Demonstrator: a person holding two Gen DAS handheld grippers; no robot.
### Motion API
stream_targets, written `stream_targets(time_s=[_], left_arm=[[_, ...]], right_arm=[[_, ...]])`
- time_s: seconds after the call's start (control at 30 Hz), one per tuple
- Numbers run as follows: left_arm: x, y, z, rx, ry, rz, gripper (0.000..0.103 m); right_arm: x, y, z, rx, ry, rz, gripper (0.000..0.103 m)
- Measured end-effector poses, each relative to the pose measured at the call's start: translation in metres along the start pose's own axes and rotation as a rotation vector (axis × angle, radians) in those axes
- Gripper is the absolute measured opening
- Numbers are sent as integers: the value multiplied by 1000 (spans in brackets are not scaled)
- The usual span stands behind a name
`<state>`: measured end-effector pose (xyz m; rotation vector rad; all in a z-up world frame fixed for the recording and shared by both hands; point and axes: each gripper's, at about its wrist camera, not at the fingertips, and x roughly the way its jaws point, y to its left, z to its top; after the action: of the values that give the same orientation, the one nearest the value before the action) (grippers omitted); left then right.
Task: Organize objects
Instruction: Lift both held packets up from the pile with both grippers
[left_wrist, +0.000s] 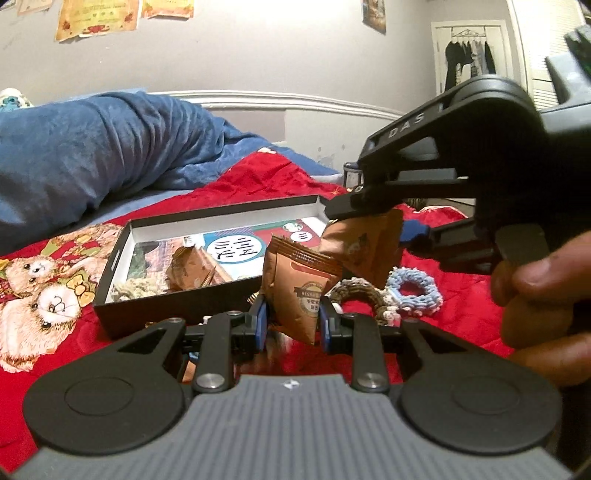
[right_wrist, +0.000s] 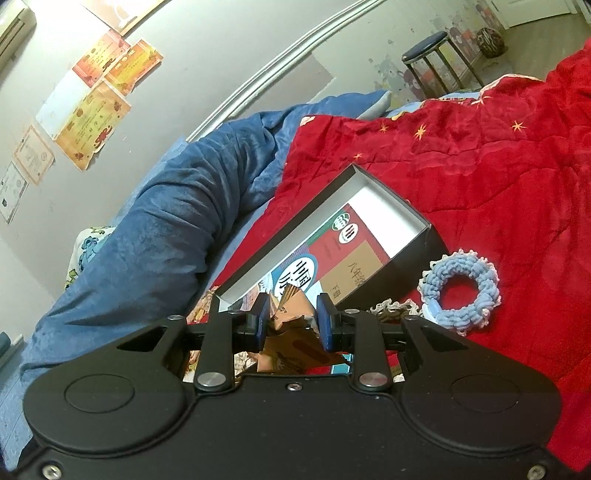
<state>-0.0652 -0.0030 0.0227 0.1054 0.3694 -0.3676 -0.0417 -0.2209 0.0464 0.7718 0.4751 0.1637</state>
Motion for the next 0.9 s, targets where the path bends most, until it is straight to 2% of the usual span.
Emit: stream_targets(time_s=[0.3,0.9], left_arm=[[0,3,2,-18,-6,2,32],[3,8,4,-11,-56,62,33]], right_arm=[[-5,-1,1,19,-23,30,27],[-2,-3,2,27,-23,49,27]])
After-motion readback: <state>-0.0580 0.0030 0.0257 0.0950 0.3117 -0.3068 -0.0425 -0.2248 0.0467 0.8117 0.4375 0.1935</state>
